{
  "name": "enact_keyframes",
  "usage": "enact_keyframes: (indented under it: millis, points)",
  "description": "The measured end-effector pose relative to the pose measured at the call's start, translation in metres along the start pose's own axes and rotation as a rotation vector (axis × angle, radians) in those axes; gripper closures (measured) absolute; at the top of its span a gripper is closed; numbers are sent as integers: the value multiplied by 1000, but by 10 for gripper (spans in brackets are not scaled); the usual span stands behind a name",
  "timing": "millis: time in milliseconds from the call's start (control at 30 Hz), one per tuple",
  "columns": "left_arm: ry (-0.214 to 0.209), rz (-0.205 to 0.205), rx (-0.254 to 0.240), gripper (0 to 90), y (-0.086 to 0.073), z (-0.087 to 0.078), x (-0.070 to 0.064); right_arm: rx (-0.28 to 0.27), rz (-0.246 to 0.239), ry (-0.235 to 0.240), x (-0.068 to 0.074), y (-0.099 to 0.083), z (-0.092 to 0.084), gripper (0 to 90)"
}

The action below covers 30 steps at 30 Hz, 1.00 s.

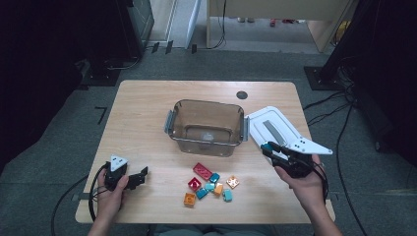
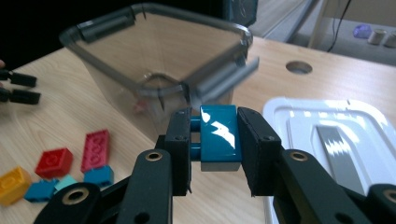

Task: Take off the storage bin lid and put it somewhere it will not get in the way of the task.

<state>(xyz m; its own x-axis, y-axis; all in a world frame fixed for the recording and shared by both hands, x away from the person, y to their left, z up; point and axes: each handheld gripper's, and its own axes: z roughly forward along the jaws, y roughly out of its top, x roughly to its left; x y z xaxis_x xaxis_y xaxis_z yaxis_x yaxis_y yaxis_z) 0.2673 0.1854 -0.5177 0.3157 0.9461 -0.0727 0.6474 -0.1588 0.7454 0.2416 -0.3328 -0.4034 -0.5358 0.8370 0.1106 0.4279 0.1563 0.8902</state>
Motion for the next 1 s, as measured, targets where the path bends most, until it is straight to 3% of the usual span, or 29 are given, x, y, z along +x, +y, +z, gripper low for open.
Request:
enact_keyframes:
  millis: [233,400,600,800,1000]
  points:
    - [11,0,1,146,0,1,-1,-8,-19,23,1,34,1,678]
    - [15,-2,2,146,0,1,-2,8,-41,35,4,49,0,678]
    - [17,1,4,146,0,1,-2,-20,-52,71,8,65,3,678]
    - [7,-9,-1,145,0,0,-1,-33,-52,100,15,78,19,678]
    - [2,-3,-3,146,0,0,-1,-10,-65,122,21,89,48,678]
